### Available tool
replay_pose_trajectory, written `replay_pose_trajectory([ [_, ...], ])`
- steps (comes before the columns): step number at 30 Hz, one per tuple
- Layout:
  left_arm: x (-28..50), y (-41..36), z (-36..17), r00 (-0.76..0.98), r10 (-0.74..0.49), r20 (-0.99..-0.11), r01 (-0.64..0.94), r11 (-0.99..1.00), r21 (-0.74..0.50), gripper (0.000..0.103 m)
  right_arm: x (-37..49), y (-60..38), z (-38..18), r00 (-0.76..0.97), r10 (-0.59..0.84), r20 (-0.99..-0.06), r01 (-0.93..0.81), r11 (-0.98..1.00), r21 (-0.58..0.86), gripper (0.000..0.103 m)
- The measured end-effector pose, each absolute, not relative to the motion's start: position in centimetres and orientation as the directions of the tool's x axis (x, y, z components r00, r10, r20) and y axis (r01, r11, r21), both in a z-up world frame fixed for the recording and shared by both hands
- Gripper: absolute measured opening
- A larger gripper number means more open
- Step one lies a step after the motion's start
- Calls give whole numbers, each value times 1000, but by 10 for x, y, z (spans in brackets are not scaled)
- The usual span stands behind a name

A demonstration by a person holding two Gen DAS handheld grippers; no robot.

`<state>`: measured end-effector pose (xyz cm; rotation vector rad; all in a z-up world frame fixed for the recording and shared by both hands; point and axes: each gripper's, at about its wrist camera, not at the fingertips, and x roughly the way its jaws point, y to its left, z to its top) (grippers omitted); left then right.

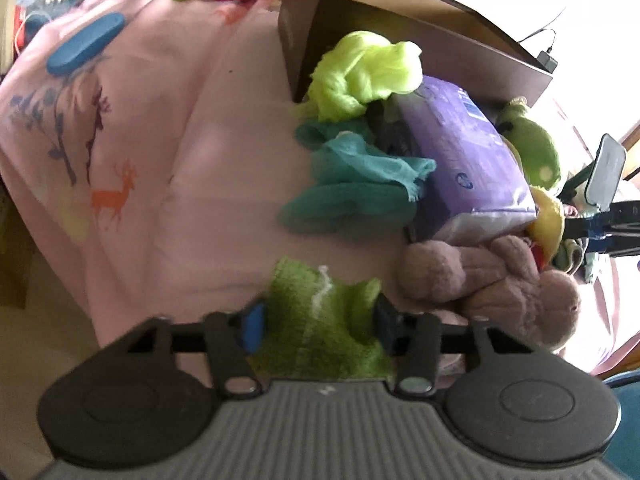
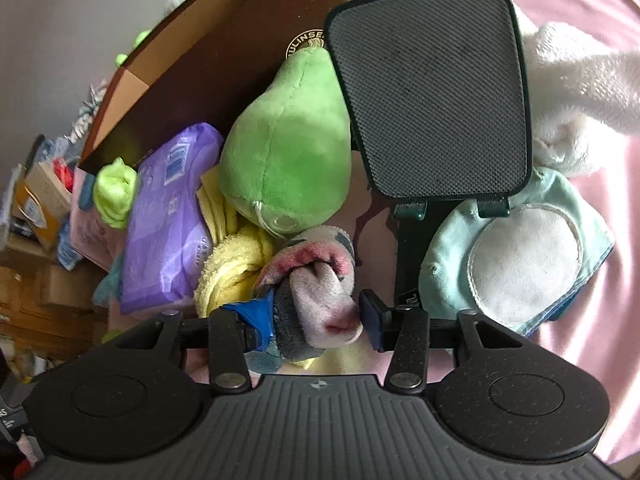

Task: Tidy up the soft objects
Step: 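Grasp the green knit sock with the left tool while the right grasps the grey-pink sock, then lift both held socks and carry them over the open cardboard box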

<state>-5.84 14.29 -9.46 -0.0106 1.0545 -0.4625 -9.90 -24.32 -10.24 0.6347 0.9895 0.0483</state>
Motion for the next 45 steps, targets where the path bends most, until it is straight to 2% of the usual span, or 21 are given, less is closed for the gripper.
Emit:
replay_pose_trajectory([
  [1, -59, 144, -94, 409, -375, -832, 362, 904, -230, 34, -101, -245, -102, 569, 324, -756, 237, 815, 528, 25],
  [4, -60, 150, -87, 416, -391, -821, 368, 898, -241, 30, -108, -247, -98, 584, 325, -744, 217, 821, 529, 22],
  [20, -47, 145, -15, 496, -533, -685, 507, 819, -270, 29, -144, -254, -58, 631, 316, -709, 138, 853, 503, 20],
  [29, -26, 109, 12, 488, -627, -606, 597, 747, -293, 29, -144, -260, -8, 745, 348, -570, 37, 830, 556, 20],
  [39, 28, 65, 72, 605, -653, -455, 628, 743, -230, 29, -121, -275, 37, 819, 364, -444, -60, 824, 564, 20],
  [45, 86, 29, 90, 656, -593, -468, 579, 792, -193, 29, -84, -282, 88, 884, 319, -342, -104, 847, 521, 21],
])
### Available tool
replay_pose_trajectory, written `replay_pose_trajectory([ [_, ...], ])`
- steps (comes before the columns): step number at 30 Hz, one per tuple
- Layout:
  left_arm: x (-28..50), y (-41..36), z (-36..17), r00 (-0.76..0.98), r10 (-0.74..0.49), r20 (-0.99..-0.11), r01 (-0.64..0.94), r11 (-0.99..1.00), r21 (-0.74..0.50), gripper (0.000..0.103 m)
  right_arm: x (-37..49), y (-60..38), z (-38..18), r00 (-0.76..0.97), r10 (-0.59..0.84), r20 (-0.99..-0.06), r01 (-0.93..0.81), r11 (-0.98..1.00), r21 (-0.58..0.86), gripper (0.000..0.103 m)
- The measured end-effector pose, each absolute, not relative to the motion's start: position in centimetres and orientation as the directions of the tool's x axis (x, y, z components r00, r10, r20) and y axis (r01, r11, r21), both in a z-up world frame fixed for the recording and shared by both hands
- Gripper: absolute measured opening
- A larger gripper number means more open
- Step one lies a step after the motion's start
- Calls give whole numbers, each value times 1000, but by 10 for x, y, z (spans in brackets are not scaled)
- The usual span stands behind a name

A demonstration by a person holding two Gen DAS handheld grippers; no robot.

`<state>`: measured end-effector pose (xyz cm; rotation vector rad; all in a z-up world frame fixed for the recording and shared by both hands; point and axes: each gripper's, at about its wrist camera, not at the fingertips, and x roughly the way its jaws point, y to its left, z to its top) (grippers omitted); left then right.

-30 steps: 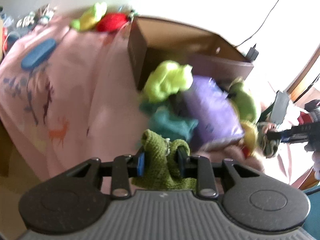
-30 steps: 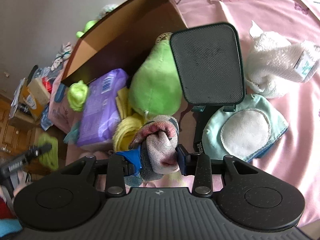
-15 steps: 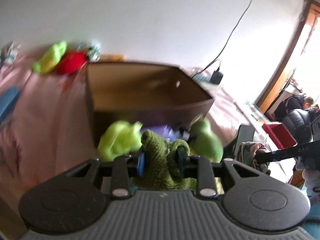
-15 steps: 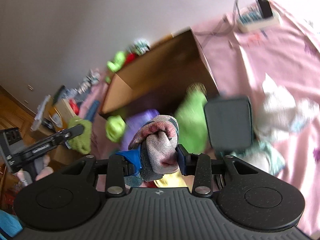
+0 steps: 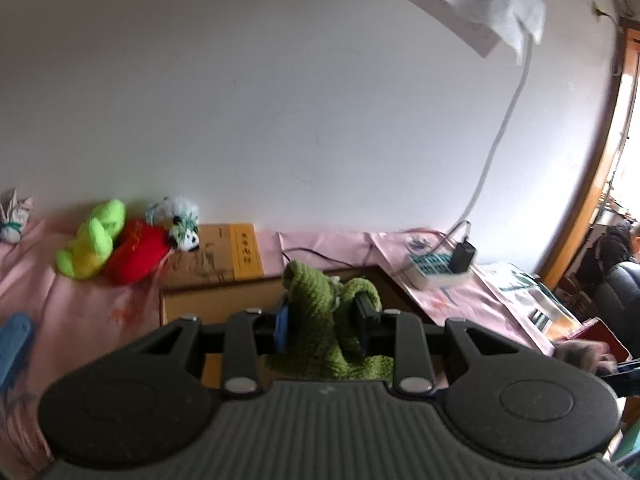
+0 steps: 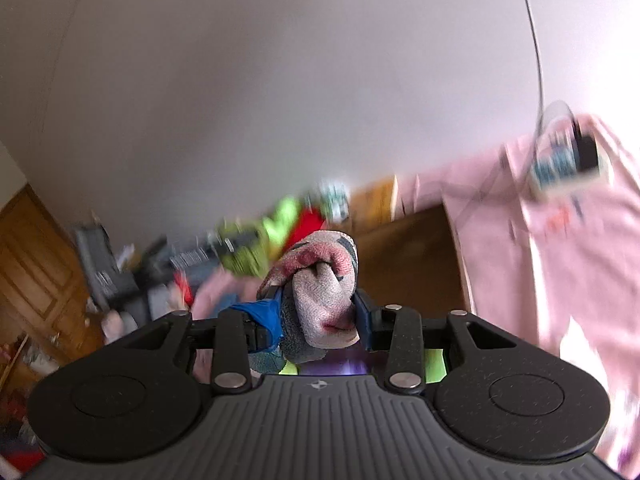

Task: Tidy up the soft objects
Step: 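Lift both held socks and carry them over the open cardboard box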

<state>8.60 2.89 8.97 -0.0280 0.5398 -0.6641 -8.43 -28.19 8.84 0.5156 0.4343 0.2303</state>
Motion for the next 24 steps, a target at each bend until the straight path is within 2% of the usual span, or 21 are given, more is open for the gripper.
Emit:
replay_pose_trajectory([
  [4, 118, 8, 101, 700, -526, -482, 529, 836, -145, 31, -46, -286, 111, 924, 229, -304, -56, 872, 486, 21],
  [9, 154, -17, 90, 736, -381, -559, 412, 908, -77, 34, 15, -273, 91, 911, 118, -395, 42, 926, 375, 21],
  [15, 178, -29, 54, 713, -266, -648, 318, 947, -40, 40, 74, -270, 40, 864, 115, -491, 102, 913, 395, 21],
  [24, 199, -40, 16, 695, -189, -694, 275, 961, 14, 46, 119, -256, 11, 848, 121, -516, 117, 907, 404, 25],
])
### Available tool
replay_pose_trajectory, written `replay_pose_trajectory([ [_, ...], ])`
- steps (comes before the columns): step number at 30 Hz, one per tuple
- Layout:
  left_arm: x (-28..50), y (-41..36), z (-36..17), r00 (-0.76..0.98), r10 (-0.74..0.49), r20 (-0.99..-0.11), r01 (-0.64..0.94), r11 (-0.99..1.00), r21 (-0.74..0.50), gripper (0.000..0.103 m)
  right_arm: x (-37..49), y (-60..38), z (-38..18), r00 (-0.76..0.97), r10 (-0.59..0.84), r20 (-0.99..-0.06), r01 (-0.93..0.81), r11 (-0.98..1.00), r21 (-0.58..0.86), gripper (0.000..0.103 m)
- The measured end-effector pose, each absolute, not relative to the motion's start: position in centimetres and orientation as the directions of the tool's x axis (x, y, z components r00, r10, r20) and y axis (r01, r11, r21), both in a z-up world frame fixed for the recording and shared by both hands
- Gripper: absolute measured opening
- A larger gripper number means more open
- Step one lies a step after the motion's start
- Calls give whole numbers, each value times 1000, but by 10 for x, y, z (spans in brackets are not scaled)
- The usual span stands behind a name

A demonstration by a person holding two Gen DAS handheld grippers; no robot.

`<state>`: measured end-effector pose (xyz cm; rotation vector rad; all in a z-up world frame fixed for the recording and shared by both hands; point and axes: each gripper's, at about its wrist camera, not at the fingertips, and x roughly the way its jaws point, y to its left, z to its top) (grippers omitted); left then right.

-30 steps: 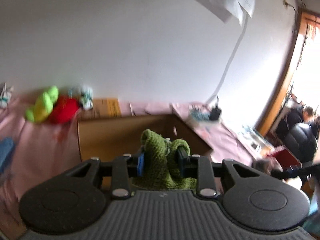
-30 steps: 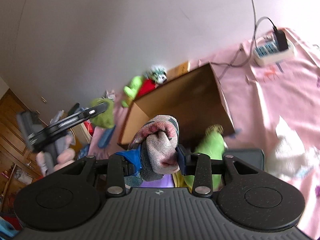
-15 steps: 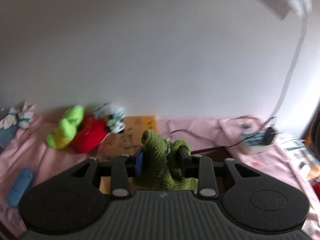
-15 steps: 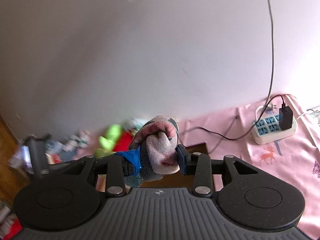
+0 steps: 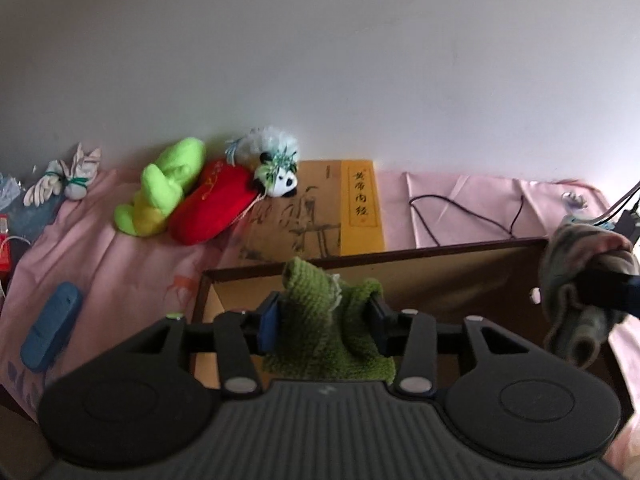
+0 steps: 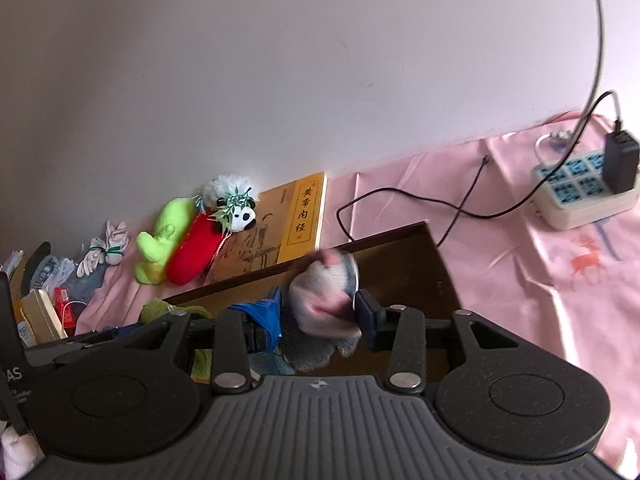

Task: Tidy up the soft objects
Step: 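Lift both held socks and carry them over the open cardboard box, then open the left tool to drop the green sock while the right drops the grey sock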

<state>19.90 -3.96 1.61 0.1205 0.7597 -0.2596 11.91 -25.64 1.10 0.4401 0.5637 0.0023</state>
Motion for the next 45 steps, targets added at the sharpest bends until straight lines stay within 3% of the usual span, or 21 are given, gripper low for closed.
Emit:
replay_pose_trajectory([
  [3, 210, -41, 5, 681, -177, -710, 262, 965, 12, 48, 134, -254, -2, 841, 142, -522, 113, 898, 426, 25],
  [6, 218, -42, -6, 671, -167, -722, 252, 968, 10, 56, 146, -257, -17, 830, 175, -530, 121, 870, 478, 25],
  [13, 228, -36, -28, 640, -122, -759, 206, 978, 16, 57, 148, -265, -38, 828, 211, -519, 154, 805, 573, 27],
  [19, 226, -37, -27, 662, -123, -739, 208, 978, 23, 58, 143, -273, -43, 838, 203, -507, 192, 759, 622, 27],
  [27, 225, -45, -32, 671, -88, -736, 210, 975, 76, 59, 144, -275, -46, 844, 181, -505, 224, 737, 638, 27],
  [45, 227, -35, -28, 678, -144, -721, 203, 979, -4, 59, 144, -272, -44, 852, 124, -508, 254, 752, 608, 26],
])
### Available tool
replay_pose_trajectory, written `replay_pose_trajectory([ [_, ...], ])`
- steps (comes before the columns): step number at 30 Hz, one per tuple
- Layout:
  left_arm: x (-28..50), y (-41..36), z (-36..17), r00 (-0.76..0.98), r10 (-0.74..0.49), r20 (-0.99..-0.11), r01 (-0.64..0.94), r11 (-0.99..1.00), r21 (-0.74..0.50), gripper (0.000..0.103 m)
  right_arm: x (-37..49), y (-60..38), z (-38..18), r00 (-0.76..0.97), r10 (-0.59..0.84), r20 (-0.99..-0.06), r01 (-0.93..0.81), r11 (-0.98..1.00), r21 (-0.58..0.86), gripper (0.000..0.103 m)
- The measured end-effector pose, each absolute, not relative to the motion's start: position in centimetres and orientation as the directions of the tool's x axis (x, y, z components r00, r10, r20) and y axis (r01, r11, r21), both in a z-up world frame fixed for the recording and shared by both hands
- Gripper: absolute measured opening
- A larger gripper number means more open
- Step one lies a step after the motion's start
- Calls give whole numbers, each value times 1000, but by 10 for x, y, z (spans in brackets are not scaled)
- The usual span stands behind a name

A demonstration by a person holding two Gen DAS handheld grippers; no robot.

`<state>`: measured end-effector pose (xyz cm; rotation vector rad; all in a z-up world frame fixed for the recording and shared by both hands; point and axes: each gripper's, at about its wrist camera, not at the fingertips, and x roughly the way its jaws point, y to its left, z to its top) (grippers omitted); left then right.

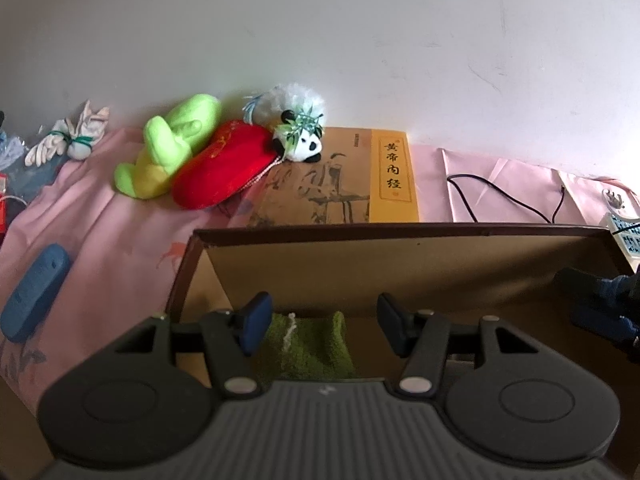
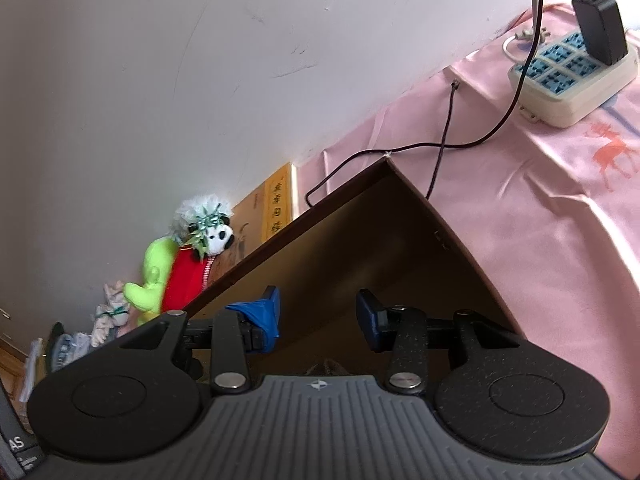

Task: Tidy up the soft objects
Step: 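Open the left tool to drop the green sock while the right drops the grey sock, then withdraw both open tools from the box back toward the pile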

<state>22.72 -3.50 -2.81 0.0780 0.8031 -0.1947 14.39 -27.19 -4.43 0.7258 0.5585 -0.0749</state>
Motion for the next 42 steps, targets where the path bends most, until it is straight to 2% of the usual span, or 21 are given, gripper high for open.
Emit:
replay_pose_trajectory([
  [8, 221, -30, -21, 692, -148, -706, 196, 981, -14, 59, 125, -256, -25, 862, 9, -507, 278, 828, 486, 26],
  [15, 202, -23, -1, 679, -161, -716, 200, 979, -29, 59, 100, -249, -14, 873, 25, -486, 263, 817, 513, 26],
  [21, 174, -24, 12, 691, -139, -709, 218, 976, 21, 60, 78, -235, -5, 883, 22, -469, 248, 826, 506, 26],
  [37, 114, -9, 33, 710, -116, -695, 203, 978, 44, 62, 21, -211, 3, 901, -42, -432, 248, 866, 434, 26],
  [42, 100, -5, 35, 713, -116, -691, 199, 979, 40, 62, 9, -208, 1, 900, 8, -437, 213, 866, 453, 26],
])
